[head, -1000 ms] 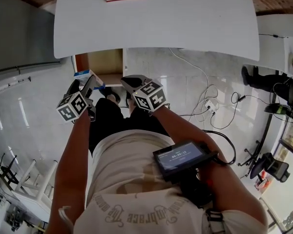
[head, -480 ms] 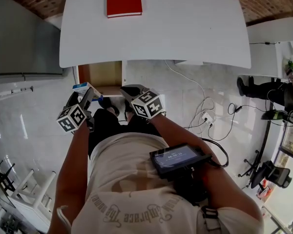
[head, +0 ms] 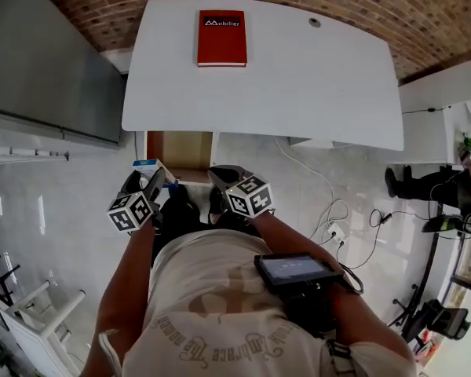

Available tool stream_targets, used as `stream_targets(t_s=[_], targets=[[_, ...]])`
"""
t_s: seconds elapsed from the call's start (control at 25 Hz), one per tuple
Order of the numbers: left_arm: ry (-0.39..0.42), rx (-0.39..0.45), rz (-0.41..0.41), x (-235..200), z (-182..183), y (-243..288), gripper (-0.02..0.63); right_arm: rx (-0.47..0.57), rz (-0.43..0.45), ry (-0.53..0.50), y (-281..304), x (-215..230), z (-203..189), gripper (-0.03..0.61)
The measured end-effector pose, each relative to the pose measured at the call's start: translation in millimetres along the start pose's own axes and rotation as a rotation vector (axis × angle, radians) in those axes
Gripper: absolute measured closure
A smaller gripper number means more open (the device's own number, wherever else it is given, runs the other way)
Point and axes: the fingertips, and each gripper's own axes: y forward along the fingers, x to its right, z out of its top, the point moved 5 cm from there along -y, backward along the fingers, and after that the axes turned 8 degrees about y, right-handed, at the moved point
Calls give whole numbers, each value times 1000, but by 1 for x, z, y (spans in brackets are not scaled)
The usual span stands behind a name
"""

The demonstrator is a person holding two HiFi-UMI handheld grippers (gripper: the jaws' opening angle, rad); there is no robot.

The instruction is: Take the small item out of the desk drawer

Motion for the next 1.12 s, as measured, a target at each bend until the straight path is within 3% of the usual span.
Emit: stream_targets(t_s=[0.56,1.12], targets=[[104,61,-58,27,27,-20,236,77,52,-68,-9,-26,44,574],[160,165,-61,31,65,-64,236,146,162,-269,-24,-75,98,574]])
